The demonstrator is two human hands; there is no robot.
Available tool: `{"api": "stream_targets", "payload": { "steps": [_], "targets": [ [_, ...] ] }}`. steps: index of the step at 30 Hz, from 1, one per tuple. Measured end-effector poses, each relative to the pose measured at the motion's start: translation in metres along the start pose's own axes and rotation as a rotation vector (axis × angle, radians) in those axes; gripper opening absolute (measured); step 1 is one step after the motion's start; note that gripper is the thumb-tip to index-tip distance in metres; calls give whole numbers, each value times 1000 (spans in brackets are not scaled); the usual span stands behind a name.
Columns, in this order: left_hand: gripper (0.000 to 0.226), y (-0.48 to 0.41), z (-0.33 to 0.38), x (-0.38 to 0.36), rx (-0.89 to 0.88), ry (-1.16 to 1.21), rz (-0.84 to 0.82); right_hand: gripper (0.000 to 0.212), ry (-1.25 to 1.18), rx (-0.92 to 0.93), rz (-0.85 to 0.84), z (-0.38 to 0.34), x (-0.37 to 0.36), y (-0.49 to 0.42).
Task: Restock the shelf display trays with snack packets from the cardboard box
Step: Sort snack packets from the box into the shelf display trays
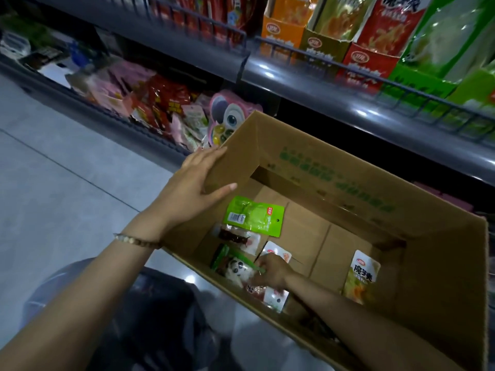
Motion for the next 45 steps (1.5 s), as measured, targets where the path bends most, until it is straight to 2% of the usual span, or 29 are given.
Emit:
{"api": "stream_targets", "payload": {
  "steps": [3,6,8,9,10,11,12,14,17,20,23,26,28,30,33,35,37,38,40,41,43,45],
  "targets": [
    [83,-1,0,0,8,11,-4,18,-151,114,48,-12,24,0],
    [83,-1,0,0,0,-14,-4,18,-311,167,172,-21,68,-9],
    [84,-1,1,-1,-7,-43,-6,11,-276,187,329,-21,99,-23],
    [85,-1,2,-1,-8,-57,-6,11,-210,140,374,-16,109,-31],
    [85,-1,2,-1,-9,-70,-4,12,-130,58,378,-10,115,-38],
    [86,-1,3,0,-11,-84,0,22,-73,-27,362,-3,117,-44],
    [86,-1,4,0,-15,-97,5,32,-71,-97,345,4,116,-50],
    [86,-1,5,0,-25,-114,11,35,-172,-155,365,11,113,-55],
    [85,-1,4,-1,-38,-135,19,25,-345,-171,423,15,108,-54],
    [86,-1,3,-2,-43,-167,17,37,-482,-181,412,20,102,-50],
    [82,-2,7,-1,-92,-218,42,40,-489,-97,404,14,113,-33],
    [76,-5,34,-2,-233,-239,79,33,-363,21,281,-10,141,-2],
    [76,-10,61,-14,-286,-180,-2,24,-153,139,159,-37,164,25],
    [79,-17,80,-42,-268,-152,-208,16,7,228,66,-64,182,57],
    [80,-20,82,-88,-61,-119,-622,16,58,295,-1,-98,205,106],
    [62,-12,85,-104,78,40,-819,18,116,315,11,-112,219,132],
    [36,-4,98,-109,122,209,-902,21,269,341,95,-118,235,150],
    [29,-1,105,-108,127,287,-897,25,373,367,188,-120,247,158],
    [24,1,118,-104,135,453,-822,40,521,414,482,-122,277,178],
    [24,0,124,-101,145,550,-760,52,506,426,648,-120,292,191],
    [24,-5,135,-90,165,722,-592,72,260,429,916,-110,314,220],
    [18,-14,146,-76,156,830,-390,72,-83,360,1033,-93,320,238]
  ]
}}
Point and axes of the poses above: each hand's wrist, its own y-axis away from the middle knuckle, its own x-axis out of the back of the hand, z = x × y, the point moved 8 cm from there along -y, towards the middle knuckle, and after that the axes turned 1 degree about x, right-handed, at the moved point
